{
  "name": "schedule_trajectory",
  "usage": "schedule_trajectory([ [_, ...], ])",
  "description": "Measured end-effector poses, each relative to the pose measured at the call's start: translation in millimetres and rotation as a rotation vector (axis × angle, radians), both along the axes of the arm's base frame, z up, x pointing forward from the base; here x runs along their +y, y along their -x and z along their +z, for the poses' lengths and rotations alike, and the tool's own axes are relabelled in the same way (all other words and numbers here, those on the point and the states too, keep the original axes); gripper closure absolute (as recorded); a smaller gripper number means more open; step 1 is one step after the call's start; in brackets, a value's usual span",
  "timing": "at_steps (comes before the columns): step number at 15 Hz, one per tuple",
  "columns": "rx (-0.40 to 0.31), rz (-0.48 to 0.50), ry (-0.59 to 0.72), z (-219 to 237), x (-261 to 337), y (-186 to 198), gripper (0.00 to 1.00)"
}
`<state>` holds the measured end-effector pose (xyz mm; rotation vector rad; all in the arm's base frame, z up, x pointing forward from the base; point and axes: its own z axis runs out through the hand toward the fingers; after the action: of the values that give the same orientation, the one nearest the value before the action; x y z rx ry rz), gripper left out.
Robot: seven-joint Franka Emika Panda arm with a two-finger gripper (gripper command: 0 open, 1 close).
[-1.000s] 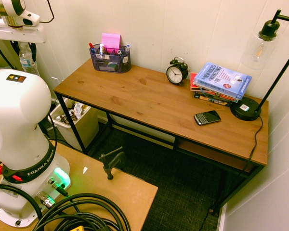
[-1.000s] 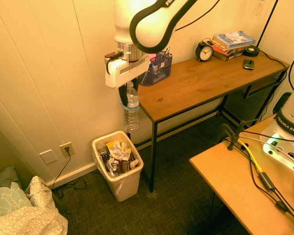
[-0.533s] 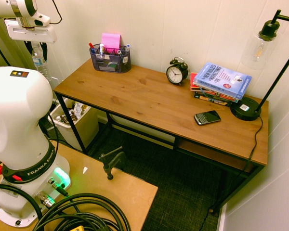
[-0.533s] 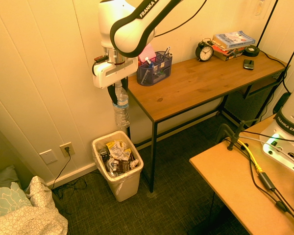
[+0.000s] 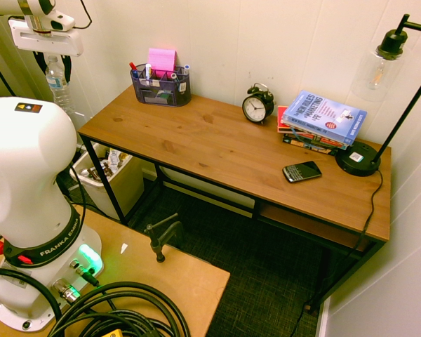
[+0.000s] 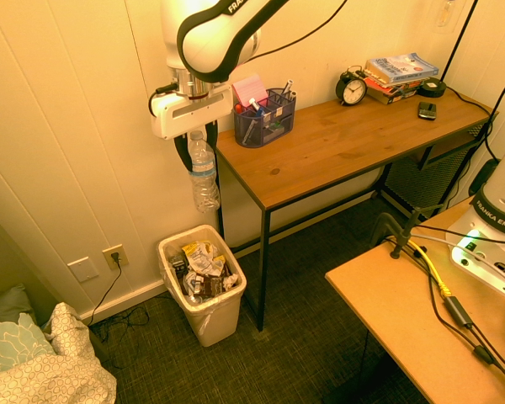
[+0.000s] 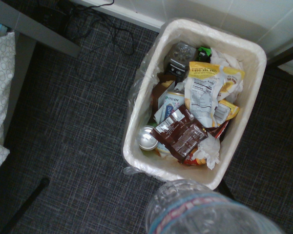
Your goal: Throw the bottle in the trash bin
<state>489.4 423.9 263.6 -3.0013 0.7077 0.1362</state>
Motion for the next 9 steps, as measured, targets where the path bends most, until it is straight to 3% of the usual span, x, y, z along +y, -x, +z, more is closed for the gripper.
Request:
schedule_trajectory([
  [5, -0.005, -0.035, -0.020, 10.4, -6.6, -11.9, 0.00],
  [9, -0.100, -0.113, -0.055, 75.6, -70.8, -37.9, 0.00],
])
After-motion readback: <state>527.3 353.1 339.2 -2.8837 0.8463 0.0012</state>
